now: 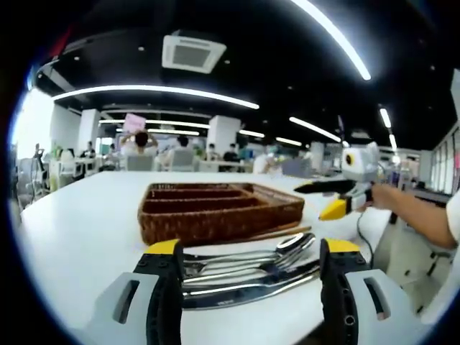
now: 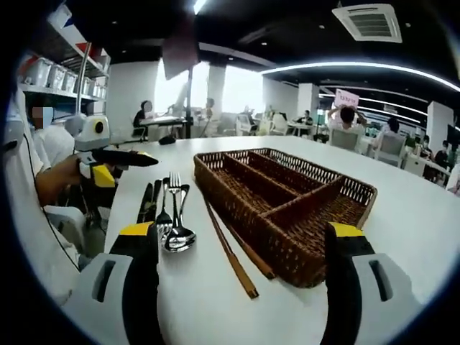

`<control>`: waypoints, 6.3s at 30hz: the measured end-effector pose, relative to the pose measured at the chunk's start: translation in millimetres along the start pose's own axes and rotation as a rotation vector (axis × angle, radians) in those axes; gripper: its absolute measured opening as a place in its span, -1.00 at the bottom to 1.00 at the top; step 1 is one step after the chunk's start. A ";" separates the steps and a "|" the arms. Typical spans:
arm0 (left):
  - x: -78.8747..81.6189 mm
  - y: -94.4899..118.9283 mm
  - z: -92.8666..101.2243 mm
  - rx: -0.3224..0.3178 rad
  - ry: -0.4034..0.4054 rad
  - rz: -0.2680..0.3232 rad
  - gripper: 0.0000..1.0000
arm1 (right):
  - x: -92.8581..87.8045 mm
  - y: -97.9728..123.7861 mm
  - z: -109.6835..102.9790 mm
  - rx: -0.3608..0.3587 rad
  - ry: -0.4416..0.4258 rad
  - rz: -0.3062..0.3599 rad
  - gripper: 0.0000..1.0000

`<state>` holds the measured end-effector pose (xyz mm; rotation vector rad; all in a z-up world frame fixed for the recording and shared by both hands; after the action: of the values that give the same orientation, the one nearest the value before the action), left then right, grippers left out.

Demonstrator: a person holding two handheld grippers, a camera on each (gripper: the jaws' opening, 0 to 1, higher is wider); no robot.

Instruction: Arrange the knives, forks, and spoons in their matching storage slots by inserting each utensil handle-first until every utensil is classified and aligned in the correct compartment

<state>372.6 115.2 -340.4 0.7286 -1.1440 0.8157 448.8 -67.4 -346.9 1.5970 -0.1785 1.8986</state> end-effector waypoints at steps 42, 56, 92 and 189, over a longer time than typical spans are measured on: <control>-30.5 -34.5 23.7 -0.206 -0.114 -0.190 0.30 | -21.8 33.4 -57.6 -0.090 0.019 0.008 0.87; -30.2 -48.5 14.9 -0.283 -0.165 -0.317 0.23 | -32.4 47.3 -68.7 -0.102 -0.052 0.051 0.86; -41.6 -93.7 -9.6 -0.423 -0.443 -0.699 -0.53 | -42.4 77.7 -75.3 -0.139 -0.114 0.060 0.84; 2.8 -109.3 11.5 -0.681 -0.446 -0.793 -0.95 | -47.6 76.4 -80.7 -0.160 -0.167 0.056 0.64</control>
<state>460.7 49.6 -343.9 0.7047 -1.2720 -0.4181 342.2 -106.1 -388.8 1.6548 -0.4395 1.7443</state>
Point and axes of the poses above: the point that each gripper's makers call its tool centre point, and the gripper's own axes: y roughly backward along the fingers, z roughly to its right, x roughly out of its top, the point moved 1 cm from there along y, roughly backward along the fingers, and after that the axes turned 9 degrees about y, right-handed, at the moved point
